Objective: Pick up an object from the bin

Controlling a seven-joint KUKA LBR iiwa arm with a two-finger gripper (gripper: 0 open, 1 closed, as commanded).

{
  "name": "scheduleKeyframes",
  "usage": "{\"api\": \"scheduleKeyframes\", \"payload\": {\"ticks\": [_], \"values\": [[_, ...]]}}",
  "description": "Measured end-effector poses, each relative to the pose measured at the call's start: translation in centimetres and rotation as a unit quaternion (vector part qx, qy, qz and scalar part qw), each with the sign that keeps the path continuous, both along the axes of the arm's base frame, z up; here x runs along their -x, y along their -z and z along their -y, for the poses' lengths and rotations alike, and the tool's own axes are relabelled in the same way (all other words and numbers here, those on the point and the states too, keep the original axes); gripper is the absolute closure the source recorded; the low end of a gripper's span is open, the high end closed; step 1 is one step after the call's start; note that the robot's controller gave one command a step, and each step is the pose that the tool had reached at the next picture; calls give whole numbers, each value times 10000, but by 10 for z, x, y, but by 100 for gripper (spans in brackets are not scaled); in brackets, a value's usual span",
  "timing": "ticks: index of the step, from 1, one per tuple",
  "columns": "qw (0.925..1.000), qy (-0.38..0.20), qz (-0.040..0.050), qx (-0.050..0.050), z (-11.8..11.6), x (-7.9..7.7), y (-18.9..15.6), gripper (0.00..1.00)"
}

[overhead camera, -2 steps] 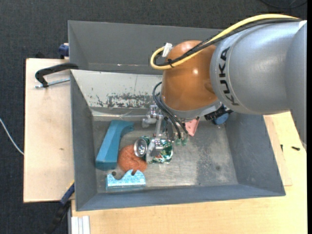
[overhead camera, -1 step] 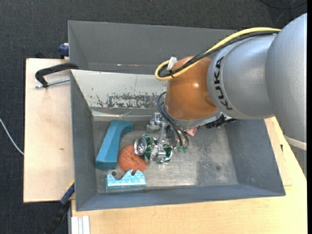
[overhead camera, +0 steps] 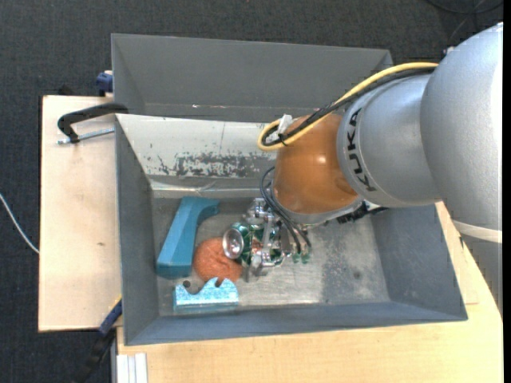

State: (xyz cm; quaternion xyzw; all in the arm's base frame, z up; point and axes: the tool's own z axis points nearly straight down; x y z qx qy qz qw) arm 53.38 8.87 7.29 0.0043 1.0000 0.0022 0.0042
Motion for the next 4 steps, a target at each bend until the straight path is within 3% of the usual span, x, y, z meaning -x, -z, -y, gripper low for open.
{"api": "scheduleKeyframes", "payload": {"ticks": [1,2,3,4], "values": [[9966,826,-16,-5,3,-8,-1,0],[10000,0,-6,15,0,-3,-2,0],[9966,824,-18,4,2,-10,-2,100],[9966,825,-18,3,2,-10,-2,100]]}}
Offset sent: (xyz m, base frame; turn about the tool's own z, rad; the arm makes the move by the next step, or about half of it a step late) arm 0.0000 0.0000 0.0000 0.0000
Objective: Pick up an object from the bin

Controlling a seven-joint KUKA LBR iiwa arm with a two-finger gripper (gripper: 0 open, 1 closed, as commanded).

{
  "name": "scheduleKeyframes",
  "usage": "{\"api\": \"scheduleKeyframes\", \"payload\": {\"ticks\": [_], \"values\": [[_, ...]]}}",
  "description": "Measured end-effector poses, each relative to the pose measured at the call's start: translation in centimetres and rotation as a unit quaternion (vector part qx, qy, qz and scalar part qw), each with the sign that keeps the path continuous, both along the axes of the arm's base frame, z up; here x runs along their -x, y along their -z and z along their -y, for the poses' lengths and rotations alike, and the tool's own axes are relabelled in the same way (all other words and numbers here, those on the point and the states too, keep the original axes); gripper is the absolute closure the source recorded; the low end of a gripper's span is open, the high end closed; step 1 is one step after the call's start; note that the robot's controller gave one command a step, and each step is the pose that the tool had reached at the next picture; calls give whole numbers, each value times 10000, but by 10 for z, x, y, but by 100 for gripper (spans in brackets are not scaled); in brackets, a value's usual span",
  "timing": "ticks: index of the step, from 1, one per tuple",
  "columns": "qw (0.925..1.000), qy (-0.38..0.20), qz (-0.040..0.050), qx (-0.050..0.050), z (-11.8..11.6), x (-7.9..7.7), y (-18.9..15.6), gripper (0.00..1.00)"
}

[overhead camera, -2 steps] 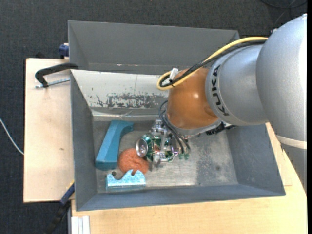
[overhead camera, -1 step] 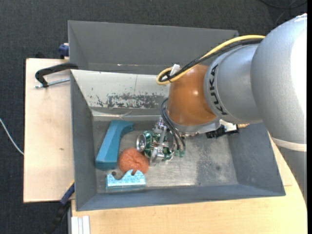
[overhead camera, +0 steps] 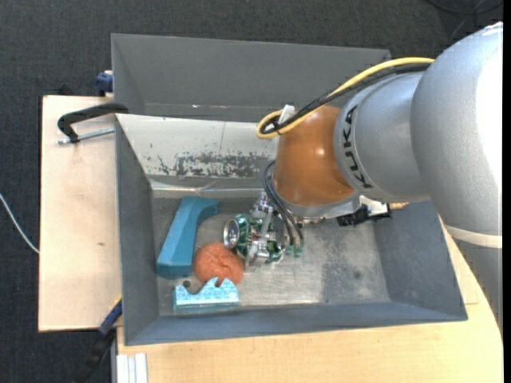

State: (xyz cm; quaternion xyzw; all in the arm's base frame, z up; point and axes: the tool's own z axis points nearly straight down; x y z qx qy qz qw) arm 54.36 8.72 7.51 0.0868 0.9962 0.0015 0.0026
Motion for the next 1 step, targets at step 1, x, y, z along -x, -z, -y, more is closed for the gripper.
{"api": "scheduleKeyframes", "payload": {"ticks": [1], "values": [[10000,-1,-7,2,0,0,-2,100]]}}
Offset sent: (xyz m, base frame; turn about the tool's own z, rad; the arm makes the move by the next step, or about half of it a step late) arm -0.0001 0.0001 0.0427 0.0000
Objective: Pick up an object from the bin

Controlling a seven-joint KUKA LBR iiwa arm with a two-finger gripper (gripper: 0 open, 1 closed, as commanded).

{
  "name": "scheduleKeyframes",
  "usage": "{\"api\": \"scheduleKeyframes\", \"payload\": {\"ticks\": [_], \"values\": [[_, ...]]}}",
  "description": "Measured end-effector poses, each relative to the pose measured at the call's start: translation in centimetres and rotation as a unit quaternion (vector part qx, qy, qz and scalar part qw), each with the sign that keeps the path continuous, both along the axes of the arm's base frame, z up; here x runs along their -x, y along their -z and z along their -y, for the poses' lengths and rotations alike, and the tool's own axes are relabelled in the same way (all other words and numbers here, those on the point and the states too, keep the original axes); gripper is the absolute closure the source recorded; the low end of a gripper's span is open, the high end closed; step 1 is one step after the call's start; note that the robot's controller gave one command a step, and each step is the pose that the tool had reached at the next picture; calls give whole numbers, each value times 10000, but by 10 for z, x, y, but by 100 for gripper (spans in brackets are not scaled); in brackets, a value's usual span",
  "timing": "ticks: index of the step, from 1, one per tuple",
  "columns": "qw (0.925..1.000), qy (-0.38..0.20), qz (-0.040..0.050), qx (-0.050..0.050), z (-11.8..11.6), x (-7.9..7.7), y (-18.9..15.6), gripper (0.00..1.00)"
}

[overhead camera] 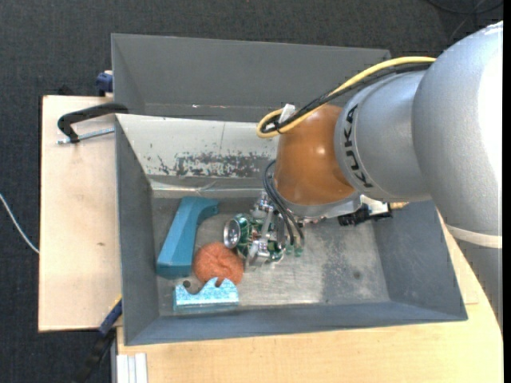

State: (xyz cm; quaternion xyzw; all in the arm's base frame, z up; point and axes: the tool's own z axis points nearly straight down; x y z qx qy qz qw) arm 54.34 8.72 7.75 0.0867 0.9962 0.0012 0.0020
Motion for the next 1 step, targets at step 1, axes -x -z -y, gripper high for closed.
{"api": "scheduleKeyframes", "payload": {"ticks": [1], "values": [[10000,-1,-17,2,0,1,-7,100]]}}
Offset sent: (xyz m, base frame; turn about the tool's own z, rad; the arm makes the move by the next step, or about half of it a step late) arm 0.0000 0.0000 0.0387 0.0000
